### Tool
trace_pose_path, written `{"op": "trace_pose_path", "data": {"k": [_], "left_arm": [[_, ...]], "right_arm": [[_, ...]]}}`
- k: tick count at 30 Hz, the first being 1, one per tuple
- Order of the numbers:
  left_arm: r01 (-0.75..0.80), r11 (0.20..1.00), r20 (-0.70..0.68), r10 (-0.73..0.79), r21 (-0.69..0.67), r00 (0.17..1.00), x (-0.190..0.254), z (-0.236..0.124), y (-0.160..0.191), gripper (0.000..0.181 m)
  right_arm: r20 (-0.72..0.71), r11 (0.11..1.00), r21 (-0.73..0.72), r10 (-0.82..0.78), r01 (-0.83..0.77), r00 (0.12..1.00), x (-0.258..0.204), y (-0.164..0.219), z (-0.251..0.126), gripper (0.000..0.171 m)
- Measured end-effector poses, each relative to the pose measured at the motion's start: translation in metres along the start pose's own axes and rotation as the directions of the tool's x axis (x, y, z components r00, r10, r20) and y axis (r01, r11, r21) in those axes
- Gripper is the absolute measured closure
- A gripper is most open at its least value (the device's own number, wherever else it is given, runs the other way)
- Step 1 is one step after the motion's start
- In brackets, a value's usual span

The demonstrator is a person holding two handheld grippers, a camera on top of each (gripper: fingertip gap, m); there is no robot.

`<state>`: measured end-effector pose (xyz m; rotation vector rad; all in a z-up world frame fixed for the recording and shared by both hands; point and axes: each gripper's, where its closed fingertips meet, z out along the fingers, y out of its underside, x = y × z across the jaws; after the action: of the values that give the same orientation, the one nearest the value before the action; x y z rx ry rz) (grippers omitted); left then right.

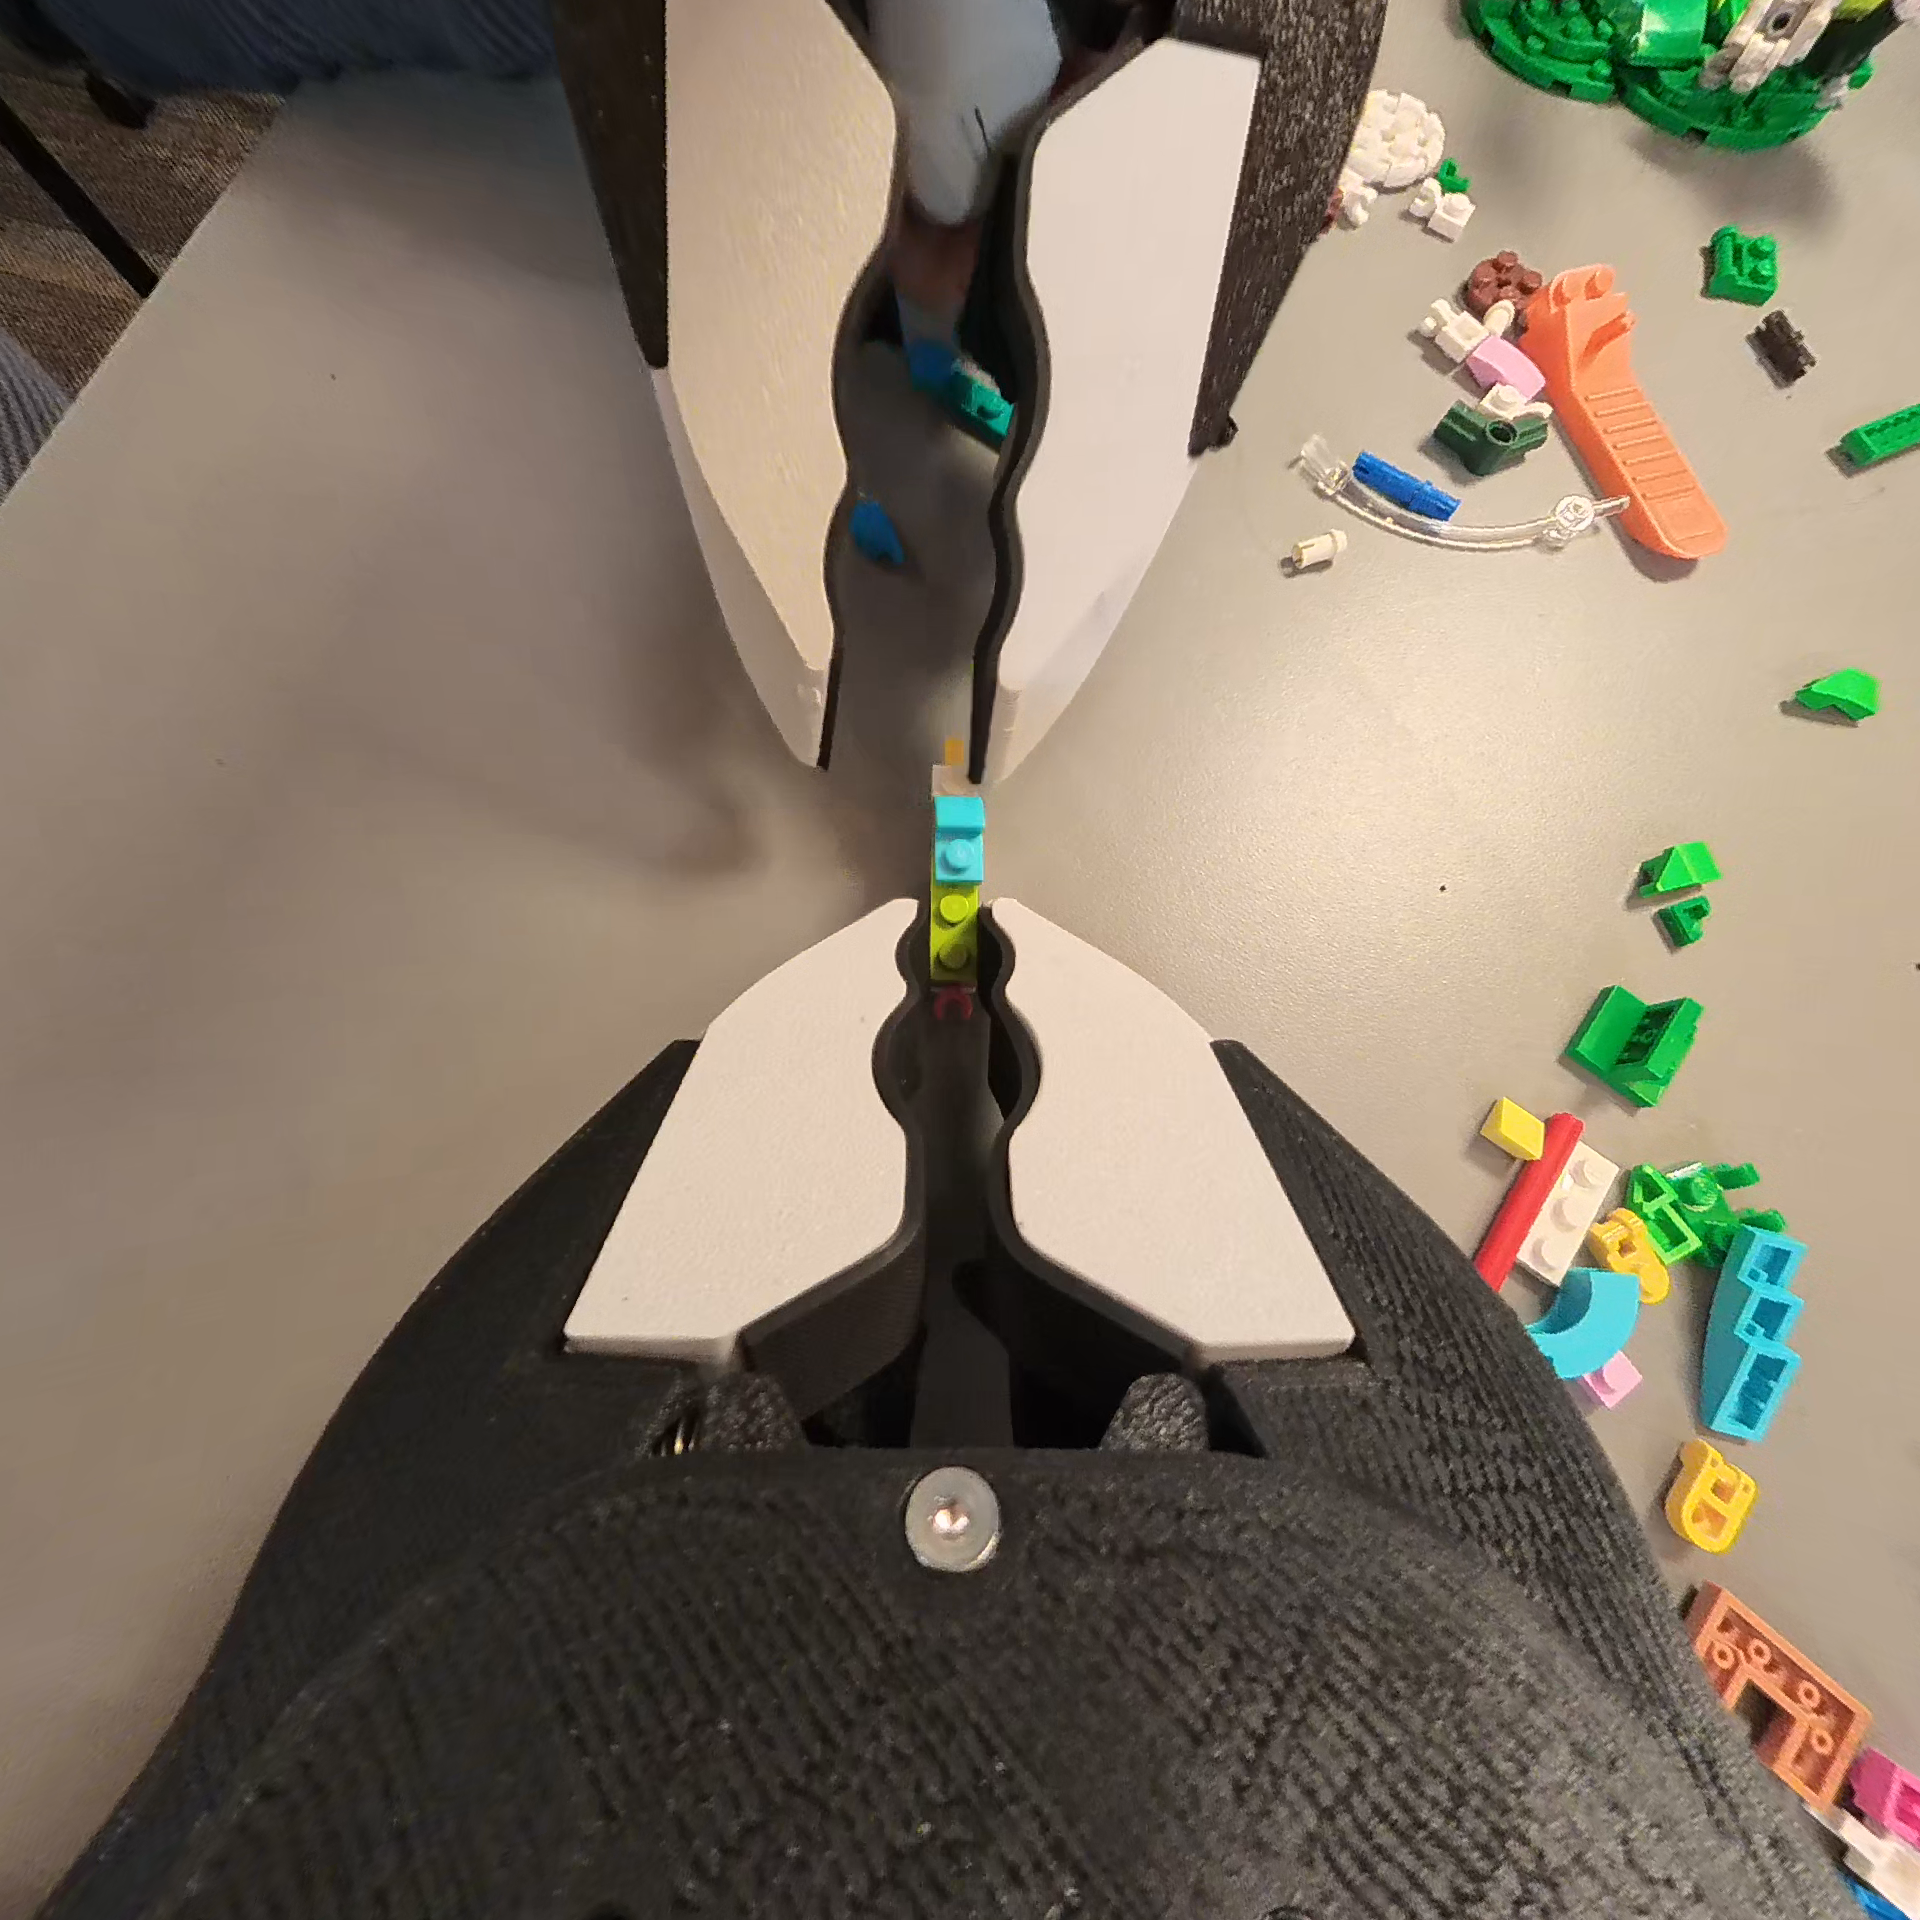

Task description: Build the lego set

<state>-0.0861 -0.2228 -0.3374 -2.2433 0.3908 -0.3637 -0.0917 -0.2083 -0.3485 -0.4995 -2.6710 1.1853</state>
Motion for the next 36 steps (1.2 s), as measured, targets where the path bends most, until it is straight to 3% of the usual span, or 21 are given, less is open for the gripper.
{"op": "trace_pose_path", "data": {"k": [7, 14, 23, 29, 32, 36], "left_arm": [[-0.07, 0.997, 0.051, 0.07, 0.008, 0.996, 0.001, -0.002, -0.001, 0.152], [-0.299, 0.954, 0.23, 0.297, -0.029, 0.927, -0.001, -0.002, -0.002, 0.132], [-0.53, 0.836, 0.428, 0.535, -0.143, 0.728, -0.012, -0.008, -0.006, 0.118], [-0.674, 0.682, 0.541, 0.694, -0.284, 0.475, -0.017, -0.01, -0.018, 0.111], [-0.704, 0.625, 0.559, 0.735, -0.337, 0.385, -0.016, -0.009, -0.023, 0.113], [-0.717, 0.582, 0.55, 0.768, -0.383, 0.329, -0.015, -0.005, -0.023, 0.125]], "right_arm": [[0.0, 1.0, 0.0, 0.0, 0.0, 1.0, 0.0, 0.0, 0.0, 0.164], [-0.001, 1.0, 0.0, -0.002, 0.002, 1.0, 0.0, 0.0, 0.0, 0.164], [-0.034, 1.0, -0.004, -0.007, 0.007, 0.999, 0.004, -0.002, -0.004, 0.164], [-0.05, 1.0, 0.011, 0.014, -0.013, 0.999, 0.004, -0.016, -0.015, 0.165], [-0.044, 1.0, 0.003, 0.024, -0.024, 0.999, 0.001, -0.02, -0.017, 0.165], [-0.038, 1.0, -0.015, 0.026, -0.026, 0.999, -0.003, -0.024, -0.016, 0.165]]}}
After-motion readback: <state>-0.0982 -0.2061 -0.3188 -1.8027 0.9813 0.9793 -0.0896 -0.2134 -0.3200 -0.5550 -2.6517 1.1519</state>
